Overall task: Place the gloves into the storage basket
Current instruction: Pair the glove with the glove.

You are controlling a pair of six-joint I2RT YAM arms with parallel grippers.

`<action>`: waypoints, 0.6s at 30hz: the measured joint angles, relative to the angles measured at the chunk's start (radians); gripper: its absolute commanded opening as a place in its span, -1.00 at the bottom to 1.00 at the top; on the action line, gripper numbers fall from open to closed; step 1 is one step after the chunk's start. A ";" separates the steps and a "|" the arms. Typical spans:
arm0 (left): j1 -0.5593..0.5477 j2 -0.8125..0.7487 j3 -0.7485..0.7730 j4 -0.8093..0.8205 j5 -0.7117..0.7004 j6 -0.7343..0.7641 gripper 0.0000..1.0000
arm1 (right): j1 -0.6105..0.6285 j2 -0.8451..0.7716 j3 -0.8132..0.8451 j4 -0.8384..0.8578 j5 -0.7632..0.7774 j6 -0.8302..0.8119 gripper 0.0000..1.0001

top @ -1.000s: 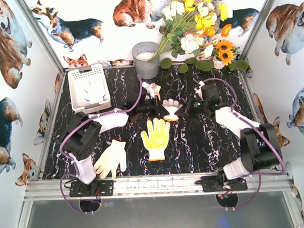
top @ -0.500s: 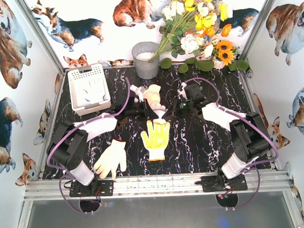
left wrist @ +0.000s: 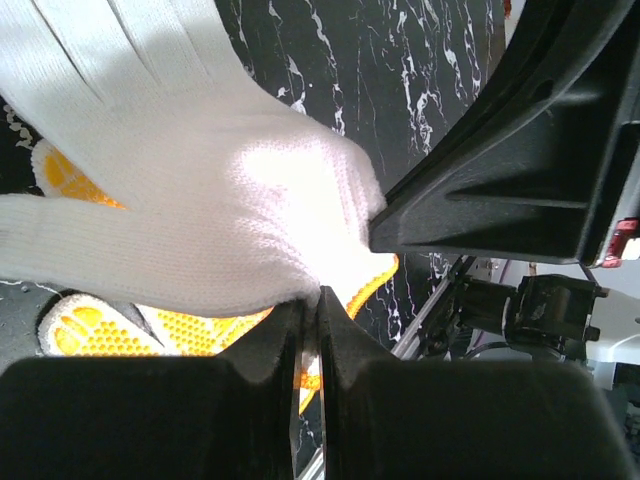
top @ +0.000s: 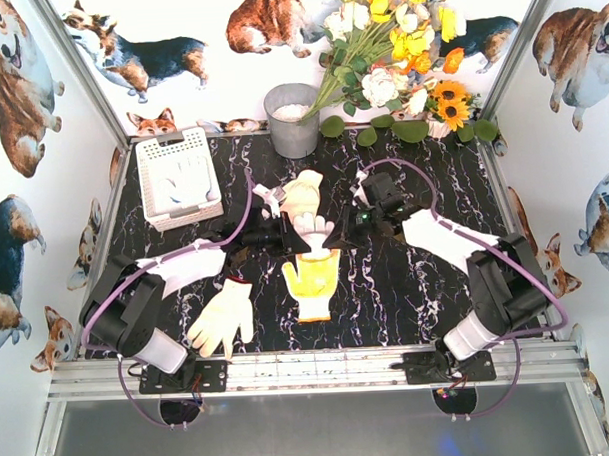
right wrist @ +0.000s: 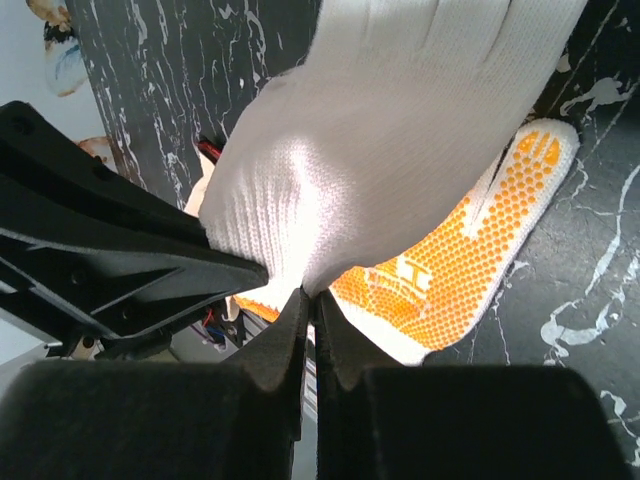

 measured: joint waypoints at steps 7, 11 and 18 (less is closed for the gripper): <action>0.000 -0.026 0.000 -0.018 0.014 0.001 -1.00 | 0.017 -0.077 0.000 -0.045 0.047 -0.005 -1.00; -0.001 -0.053 -0.013 -0.023 0.020 0.001 -1.00 | 0.040 -0.099 0.000 -0.074 0.071 -0.010 -1.00; -0.026 -0.079 -0.100 -0.024 0.033 0.000 -1.00 | 0.084 -0.135 -0.045 -0.094 0.092 -0.002 -1.00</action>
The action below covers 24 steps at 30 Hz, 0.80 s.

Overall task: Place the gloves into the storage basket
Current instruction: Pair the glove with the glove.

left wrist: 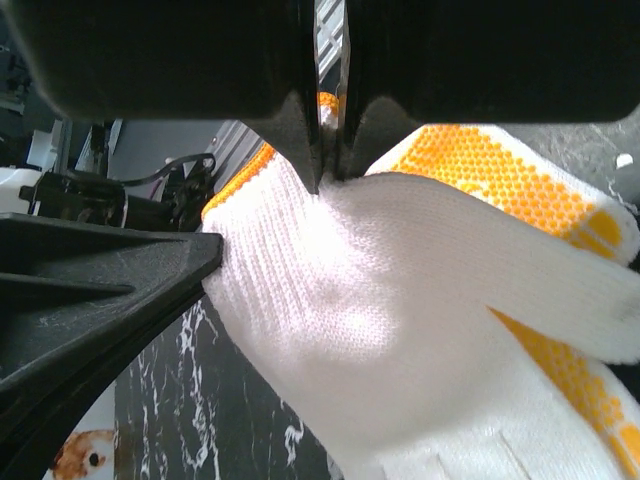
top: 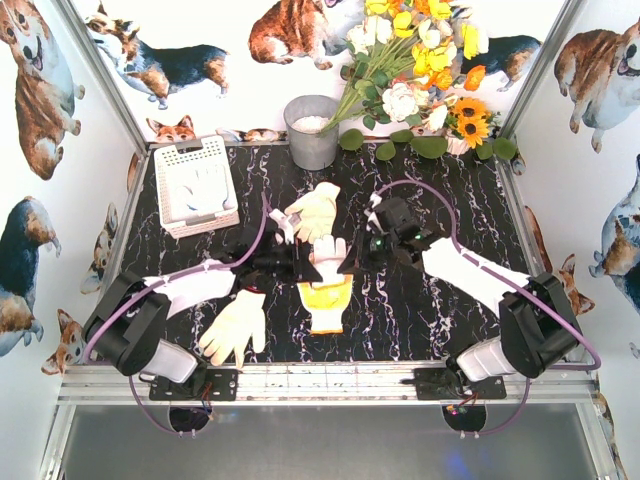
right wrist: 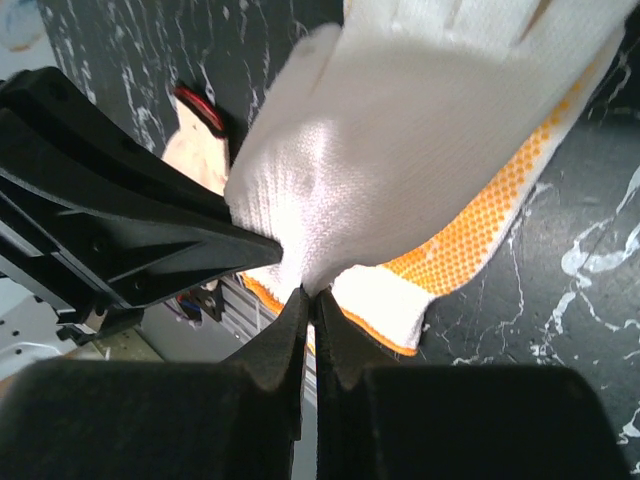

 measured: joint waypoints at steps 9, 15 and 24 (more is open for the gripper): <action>-0.018 -0.049 -0.060 0.000 -0.003 -0.007 -1.00 | 0.051 -0.004 -0.044 0.002 0.019 0.024 -1.00; -0.034 -0.066 -0.103 0.008 -0.003 -0.013 -1.00 | 0.076 -0.003 -0.079 0.008 0.035 0.042 -1.00; -0.045 -0.066 -0.173 0.030 -0.001 -0.024 -0.58 | 0.135 0.002 -0.114 0.029 0.066 0.053 -1.00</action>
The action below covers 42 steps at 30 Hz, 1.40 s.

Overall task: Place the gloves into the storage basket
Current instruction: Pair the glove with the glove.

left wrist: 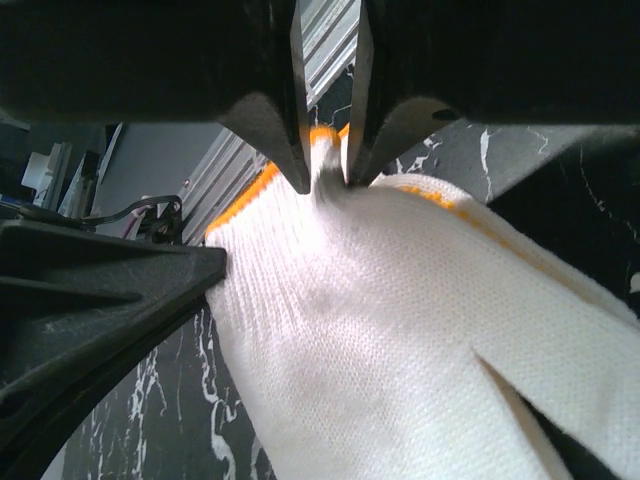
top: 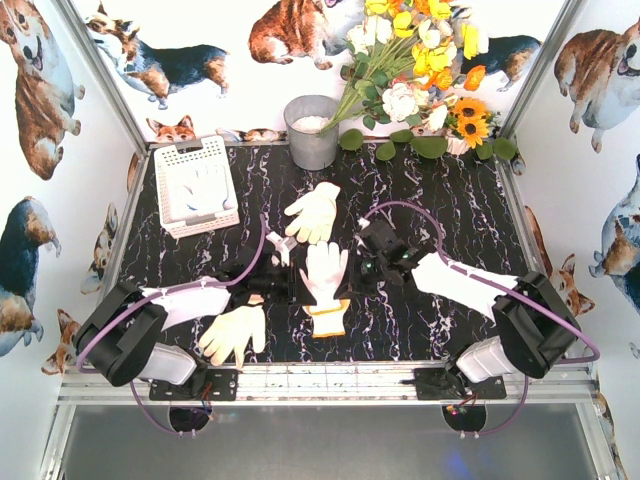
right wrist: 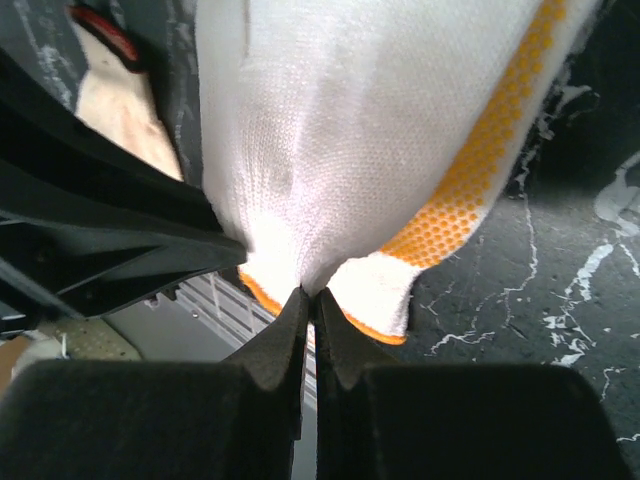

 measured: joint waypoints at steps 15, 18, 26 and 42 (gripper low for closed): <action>0.000 0.070 -0.062 0.121 0.000 -0.063 -0.47 | 0.006 0.060 -0.044 0.033 -0.006 0.023 -1.00; 0.000 0.087 -0.062 0.144 -0.003 -0.074 -0.50 | 0.006 0.062 -0.044 0.040 -0.010 0.026 -1.00; -0.001 0.121 -0.071 0.189 -0.015 -0.103 -0.76 | 0.006 0.062 -0.044 0.053 -0.022 0.040 -1.00; -0.020 -0.029 -0.107 0.183 -0.027 -0.153 -1.00 | 0.010 -0.049 -0.043 0.032 -0.031 0.042 -1.00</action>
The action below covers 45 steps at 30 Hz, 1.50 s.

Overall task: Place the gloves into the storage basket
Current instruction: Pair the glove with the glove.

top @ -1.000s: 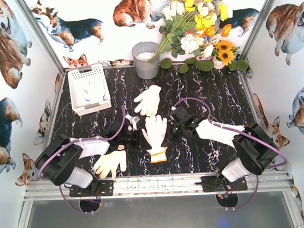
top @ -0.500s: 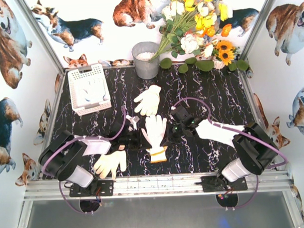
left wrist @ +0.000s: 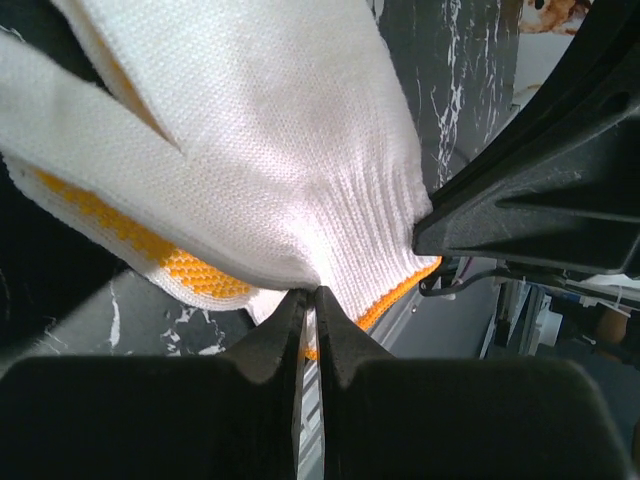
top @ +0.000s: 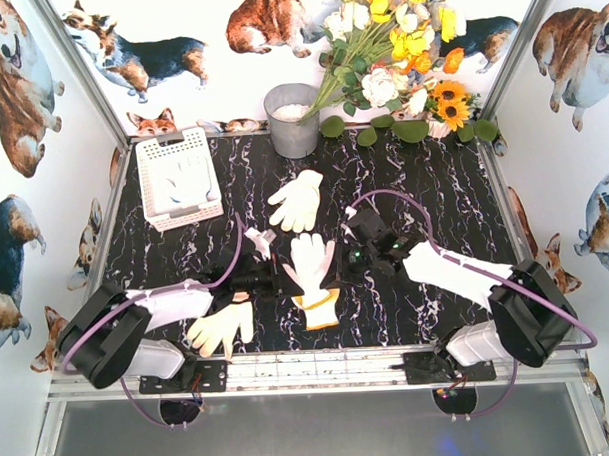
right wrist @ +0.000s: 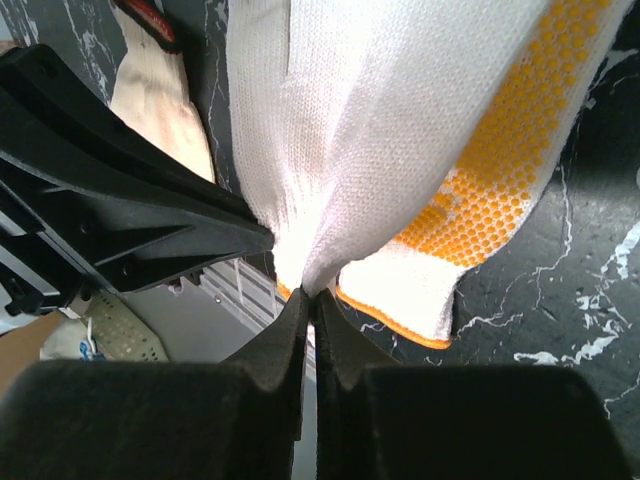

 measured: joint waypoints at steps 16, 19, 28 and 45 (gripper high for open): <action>-0.101 0.088 -0.024 0.036 0.011 -0.055 -1.00 | 0.009 0.010 -0.165 0.051 -0.004 0.052 -1.00; -0.103 0.084 -0.024 0.043 0.008 -0.063 -1.00 | 0.010 0.008 -0.165 0.066 -0.009 0.056 -1.00; -0.133 -0.072 -0.003 -0.044 -0.019 -0.077 -1.00 | 0.010 -0.150 -0.164 -0.001 -0.017 0.070 -1.00; -0.216 0.066 -0.002 -0.021 -0.020 -0.094 -1.00 | 0.015 -0.125 -0.255 -0.008 -0.016 0.095 -1.00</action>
